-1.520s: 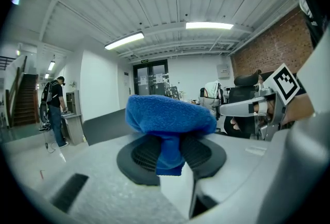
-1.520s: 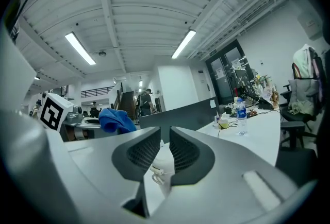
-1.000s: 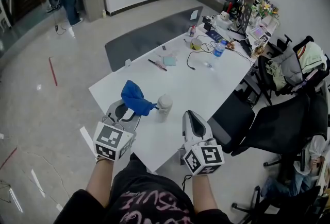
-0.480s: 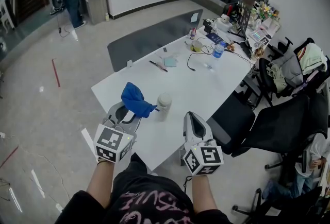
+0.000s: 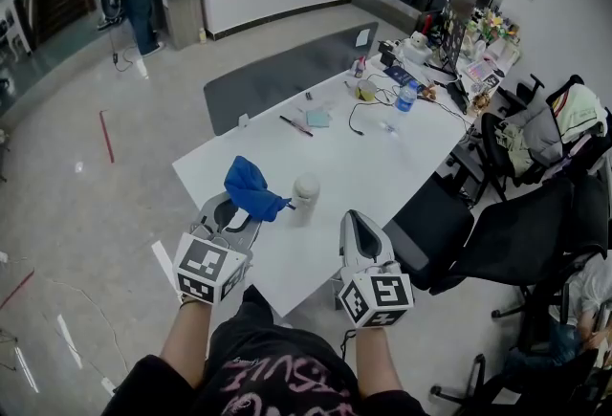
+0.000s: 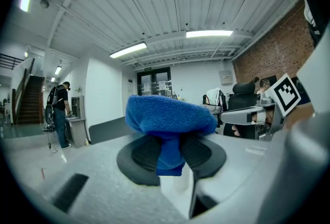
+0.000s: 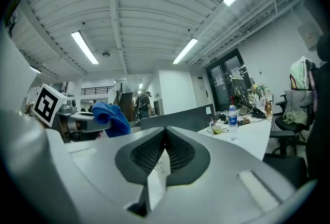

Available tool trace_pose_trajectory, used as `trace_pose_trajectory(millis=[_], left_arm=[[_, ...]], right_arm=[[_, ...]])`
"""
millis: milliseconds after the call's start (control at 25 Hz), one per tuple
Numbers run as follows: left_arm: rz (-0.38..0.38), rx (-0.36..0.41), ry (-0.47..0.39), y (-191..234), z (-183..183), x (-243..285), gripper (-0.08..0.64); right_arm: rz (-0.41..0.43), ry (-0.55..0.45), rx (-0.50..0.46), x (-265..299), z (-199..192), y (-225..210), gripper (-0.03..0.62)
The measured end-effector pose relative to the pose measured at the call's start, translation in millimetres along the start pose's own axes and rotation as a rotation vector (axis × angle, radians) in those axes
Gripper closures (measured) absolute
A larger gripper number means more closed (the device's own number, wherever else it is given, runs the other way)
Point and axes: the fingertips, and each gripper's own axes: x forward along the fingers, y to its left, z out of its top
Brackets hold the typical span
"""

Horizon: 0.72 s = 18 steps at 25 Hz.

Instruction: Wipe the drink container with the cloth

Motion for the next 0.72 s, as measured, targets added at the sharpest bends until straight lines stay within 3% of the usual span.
trace_pose_trajectory(millis=[720], left_arm=[[-0.004,0.008,0.001,-1.4,-4.1,-9.6,0.460]], right_arm=[[0.002,0.007,-0.013,-5.1,-5.0,3.9,0.597]])
